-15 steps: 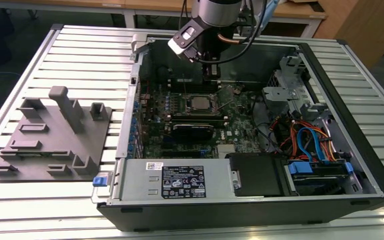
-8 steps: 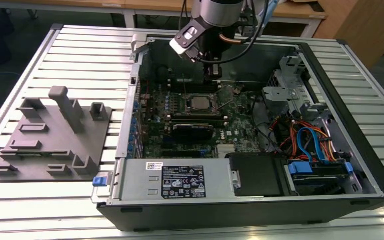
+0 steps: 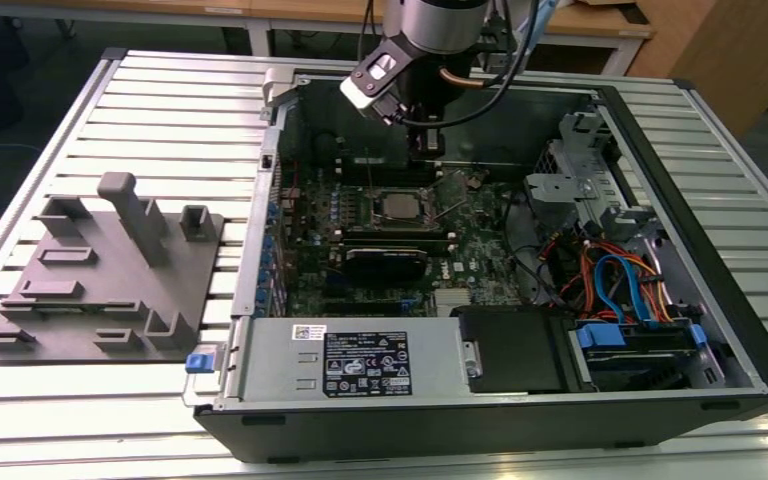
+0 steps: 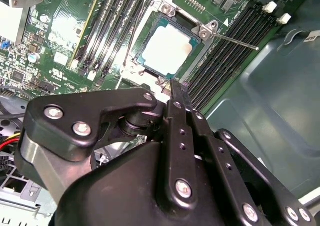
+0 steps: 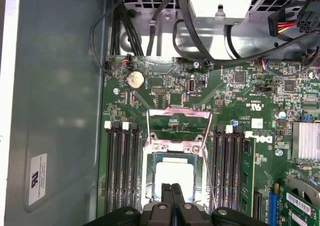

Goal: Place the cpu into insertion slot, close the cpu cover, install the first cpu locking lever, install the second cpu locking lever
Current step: 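Close the cpu cover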

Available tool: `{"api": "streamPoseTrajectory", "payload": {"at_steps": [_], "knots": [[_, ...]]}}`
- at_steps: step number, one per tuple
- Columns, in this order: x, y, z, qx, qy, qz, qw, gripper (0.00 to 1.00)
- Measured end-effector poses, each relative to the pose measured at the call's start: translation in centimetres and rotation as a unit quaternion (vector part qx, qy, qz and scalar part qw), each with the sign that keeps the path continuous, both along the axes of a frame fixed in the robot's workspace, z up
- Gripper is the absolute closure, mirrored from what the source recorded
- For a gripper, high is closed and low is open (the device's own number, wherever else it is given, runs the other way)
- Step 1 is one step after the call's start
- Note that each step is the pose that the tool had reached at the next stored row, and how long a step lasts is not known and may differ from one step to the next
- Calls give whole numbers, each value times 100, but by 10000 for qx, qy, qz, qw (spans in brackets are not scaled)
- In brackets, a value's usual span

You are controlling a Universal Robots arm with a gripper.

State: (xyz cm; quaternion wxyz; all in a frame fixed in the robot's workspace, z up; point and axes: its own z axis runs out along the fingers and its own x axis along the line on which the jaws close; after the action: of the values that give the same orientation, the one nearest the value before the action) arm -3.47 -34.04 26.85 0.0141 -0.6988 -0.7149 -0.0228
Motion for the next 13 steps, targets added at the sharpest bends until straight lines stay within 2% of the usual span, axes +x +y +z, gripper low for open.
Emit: {"api": "streamPoseTrajectory", "payload": {"at_steps": [13], "knots": [[35,1,0,0,0,0,10000,90]]}}
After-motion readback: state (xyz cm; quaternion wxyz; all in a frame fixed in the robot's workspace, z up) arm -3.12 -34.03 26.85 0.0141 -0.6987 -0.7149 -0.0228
